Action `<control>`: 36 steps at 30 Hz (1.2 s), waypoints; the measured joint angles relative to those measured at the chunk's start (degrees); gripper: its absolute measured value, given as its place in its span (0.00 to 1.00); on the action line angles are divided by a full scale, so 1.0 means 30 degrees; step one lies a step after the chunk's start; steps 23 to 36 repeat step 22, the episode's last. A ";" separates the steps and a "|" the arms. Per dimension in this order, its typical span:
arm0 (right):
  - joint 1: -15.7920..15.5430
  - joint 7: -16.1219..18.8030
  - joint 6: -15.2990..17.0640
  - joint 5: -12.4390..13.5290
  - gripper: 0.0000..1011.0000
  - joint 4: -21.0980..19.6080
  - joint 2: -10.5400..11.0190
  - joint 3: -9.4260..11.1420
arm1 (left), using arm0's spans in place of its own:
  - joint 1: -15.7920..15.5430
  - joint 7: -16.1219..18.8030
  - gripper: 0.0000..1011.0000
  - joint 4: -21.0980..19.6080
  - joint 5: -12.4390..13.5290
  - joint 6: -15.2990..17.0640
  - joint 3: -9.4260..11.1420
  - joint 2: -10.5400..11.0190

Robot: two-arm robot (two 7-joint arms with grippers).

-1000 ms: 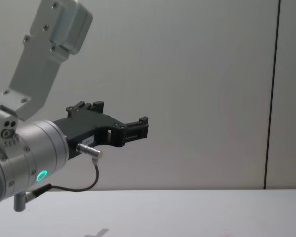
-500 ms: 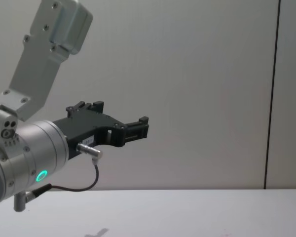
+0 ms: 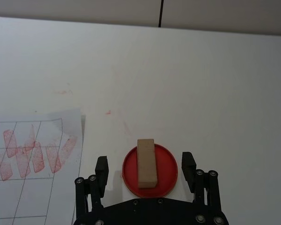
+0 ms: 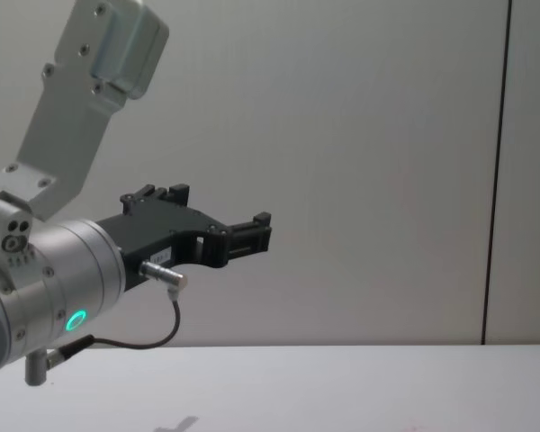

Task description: Use the one hand to pick up the stamp and affix it onto the A4 paper.

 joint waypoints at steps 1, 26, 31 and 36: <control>-0.0085 0.0034 -0.0271 -0.0147 0.94 -0.0143 0.0043 0.0003 | 0.0000 0.0000 0.99 0.0000 0.0000 0.0000 0.0000 0.0000; -0.1287 0.0382 -0.4852 -0.2398 0.99 -0.1947 0.0964 0.0179 | 0.0000 0.0000 0.99 -0.0001 0.0000 0.0000 0.0000 0.0000; -0.1287 0.0382 -0.4852 -0.2398 0.99 -0.1947 0.0964 0.0179 | 0.0000 0.0000 0.99 -0.0001 0.0000 0.0000 0.0000 0.0000; -0.1287 0.0382 -0.4852 -0.2398 0.99 -0.1947 0.0964 0.0179 | 0.0000 0.0000 0.99 -0.0001 0.0000 0.0000 0.0000 0.0000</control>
